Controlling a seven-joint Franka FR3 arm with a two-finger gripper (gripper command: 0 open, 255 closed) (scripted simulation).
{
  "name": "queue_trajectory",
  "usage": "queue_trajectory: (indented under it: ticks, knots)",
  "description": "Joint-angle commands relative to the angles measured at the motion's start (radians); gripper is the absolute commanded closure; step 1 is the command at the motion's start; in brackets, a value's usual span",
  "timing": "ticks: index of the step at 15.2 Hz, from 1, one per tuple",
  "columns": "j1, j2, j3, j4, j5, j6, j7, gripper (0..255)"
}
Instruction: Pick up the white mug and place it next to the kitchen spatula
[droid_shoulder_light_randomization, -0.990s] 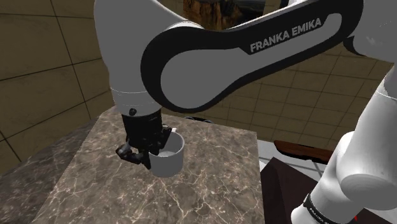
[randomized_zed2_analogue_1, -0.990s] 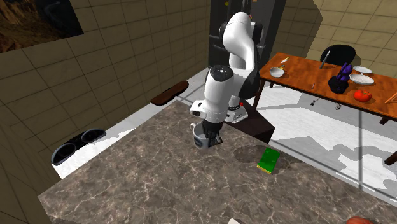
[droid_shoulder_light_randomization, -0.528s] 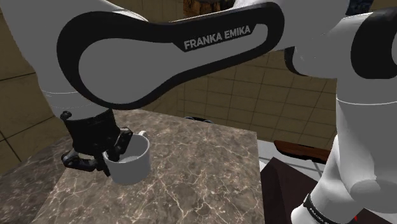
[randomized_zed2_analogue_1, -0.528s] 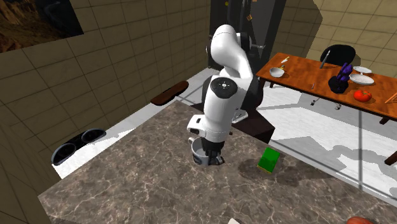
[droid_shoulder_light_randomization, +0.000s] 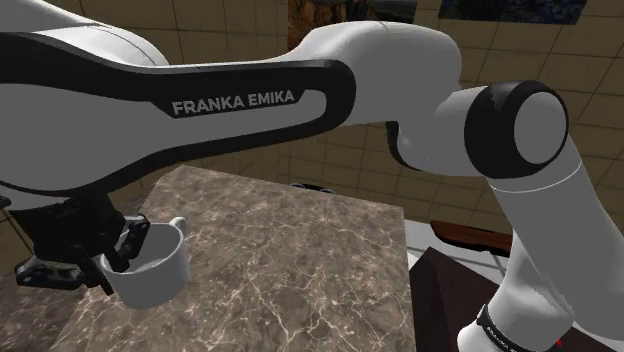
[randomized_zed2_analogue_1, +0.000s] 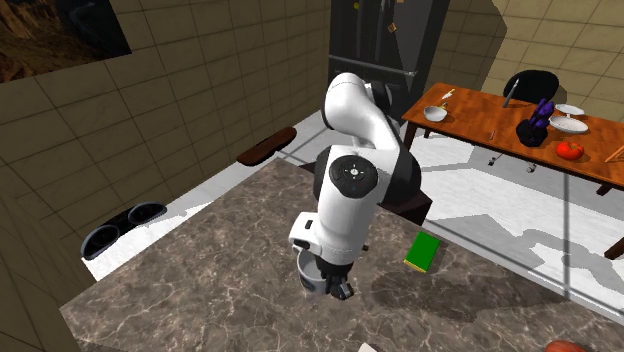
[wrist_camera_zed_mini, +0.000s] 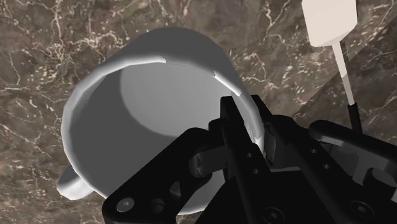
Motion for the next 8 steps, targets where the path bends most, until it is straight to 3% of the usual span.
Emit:
queue_trajectory:
  ticks: [1,8]
  knots:
    - [-0.001,0.007,-0.002,-0.016,-0.004,0.022,0.006,255]
    - [-0.03,0.005,-0.003,-0.122,-0.008,0.116,0.025,255]
